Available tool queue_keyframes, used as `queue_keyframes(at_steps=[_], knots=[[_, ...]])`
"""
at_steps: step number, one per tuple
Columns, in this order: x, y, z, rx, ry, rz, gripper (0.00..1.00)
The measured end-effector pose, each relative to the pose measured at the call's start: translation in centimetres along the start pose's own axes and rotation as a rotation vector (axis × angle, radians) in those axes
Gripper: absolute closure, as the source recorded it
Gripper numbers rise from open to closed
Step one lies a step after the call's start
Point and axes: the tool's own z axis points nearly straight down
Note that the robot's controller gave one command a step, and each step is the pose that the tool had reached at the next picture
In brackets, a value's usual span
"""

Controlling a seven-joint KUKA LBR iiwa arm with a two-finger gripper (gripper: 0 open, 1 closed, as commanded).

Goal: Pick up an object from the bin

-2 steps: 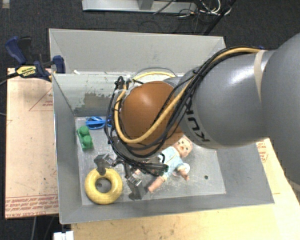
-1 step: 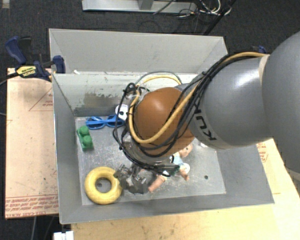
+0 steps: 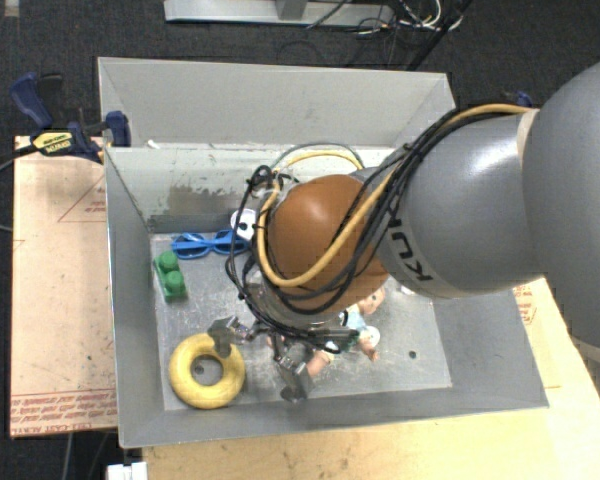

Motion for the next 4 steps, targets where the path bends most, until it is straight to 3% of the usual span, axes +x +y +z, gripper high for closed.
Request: queue_keyframes(at_steps=[1, 2, 3, 4], knots=[[0.0, 0.0, 0.0, 0.0, -0.001, 0.0, 0.0], [-1.2, 0.5, 4.8, -0.002, -0.002, -0.264, 1.0], [-1.2, 0.6, 4.8, -0.002, -0.001, -0.265, 1.0], [-0.5, -3.8, -2.6, -0.002, -0.005, -0.653, 1.0]])
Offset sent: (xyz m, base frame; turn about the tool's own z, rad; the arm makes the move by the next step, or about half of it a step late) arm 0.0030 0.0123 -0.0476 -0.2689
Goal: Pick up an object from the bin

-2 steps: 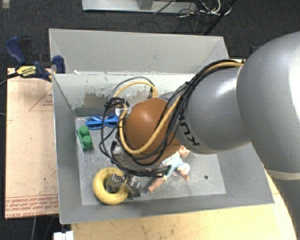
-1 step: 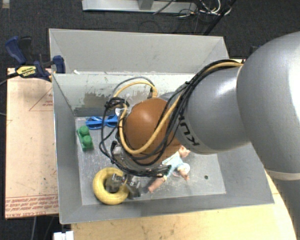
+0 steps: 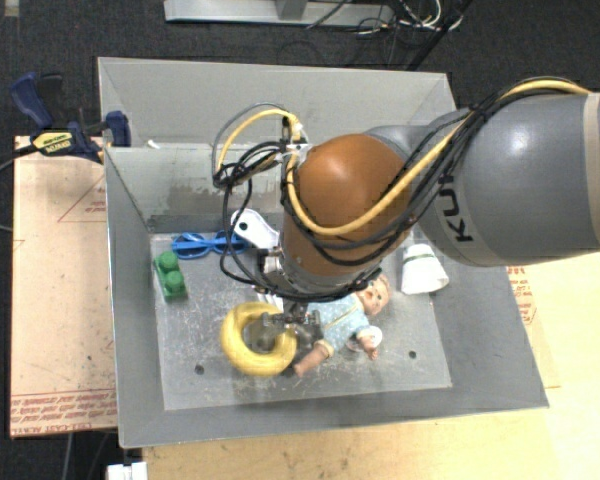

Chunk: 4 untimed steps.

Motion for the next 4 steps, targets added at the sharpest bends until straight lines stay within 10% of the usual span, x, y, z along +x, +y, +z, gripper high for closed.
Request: queue_keyframes(at_steps=[1, 2, 4], knots=[[0.0, 0.0, 0.0, 0.0, 0.0, 0.0, 1.0], [-1.5, 0.8, -12.8, 0.001, -0.004, 0.012, 1.0], [-1.5, 0.5, -11.5, 0.007, -0.004, -0.078, 1.0]])
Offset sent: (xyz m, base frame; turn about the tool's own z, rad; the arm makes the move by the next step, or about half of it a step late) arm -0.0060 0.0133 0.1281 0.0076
